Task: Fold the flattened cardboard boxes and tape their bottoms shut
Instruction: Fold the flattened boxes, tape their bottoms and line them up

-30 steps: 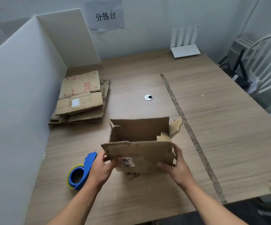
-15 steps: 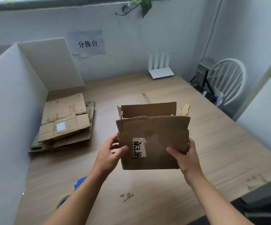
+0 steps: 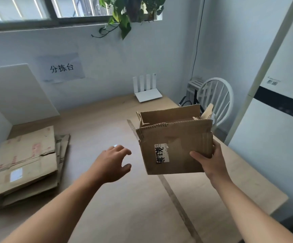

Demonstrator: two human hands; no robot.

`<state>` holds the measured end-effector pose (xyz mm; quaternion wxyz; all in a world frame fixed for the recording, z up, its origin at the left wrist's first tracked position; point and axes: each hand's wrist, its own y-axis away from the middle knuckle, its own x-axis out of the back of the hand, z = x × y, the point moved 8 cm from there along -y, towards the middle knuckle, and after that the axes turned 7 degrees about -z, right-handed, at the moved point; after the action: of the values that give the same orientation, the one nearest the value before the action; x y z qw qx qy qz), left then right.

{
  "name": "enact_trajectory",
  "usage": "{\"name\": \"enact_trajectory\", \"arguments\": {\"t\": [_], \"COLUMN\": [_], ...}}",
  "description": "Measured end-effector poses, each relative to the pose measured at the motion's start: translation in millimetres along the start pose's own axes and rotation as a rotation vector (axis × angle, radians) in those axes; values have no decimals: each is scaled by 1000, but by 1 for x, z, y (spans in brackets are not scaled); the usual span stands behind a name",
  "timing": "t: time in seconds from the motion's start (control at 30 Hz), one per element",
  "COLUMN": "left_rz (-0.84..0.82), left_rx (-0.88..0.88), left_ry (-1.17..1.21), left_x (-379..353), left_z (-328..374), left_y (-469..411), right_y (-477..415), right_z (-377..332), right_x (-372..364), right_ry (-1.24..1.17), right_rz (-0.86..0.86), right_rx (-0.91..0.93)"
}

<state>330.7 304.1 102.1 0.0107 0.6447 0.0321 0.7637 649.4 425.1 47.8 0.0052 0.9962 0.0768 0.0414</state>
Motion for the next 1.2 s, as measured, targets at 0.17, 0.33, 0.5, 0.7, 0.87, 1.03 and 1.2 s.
{"name": "enact_trajectory", "arguments": {"t": [0.17,0.33,0.5,0.7,0.87,1.03,1.2], "left_rz": [-28,-105,-159,-206,-228,-247,-212], "left_rx": [12,99,155,217,253,282,313], "left_ry": [-195,-172,-191,-213,-231,-189,-106], "left_x": [-3,-16,-27,-47,-66,-89,-103], "left_z": [39,67,71,48,28,14,5], "left_y": [-111,-223,-308,-378,-417,-438,-441], "right_y": [-123,-253,-352,-435,-490,-521,-539], "right_z": [10,16,39,76,104,130,149], "right_x": [41,62,60,39,20,4,-13], "right_ry": [26,107,63,-22,-35,-12,23], "right_rz": [-23,-118,-183,-196,-227,-278,-319], "right_rx": [30,59,26,-28,-28,-19,-3]}}
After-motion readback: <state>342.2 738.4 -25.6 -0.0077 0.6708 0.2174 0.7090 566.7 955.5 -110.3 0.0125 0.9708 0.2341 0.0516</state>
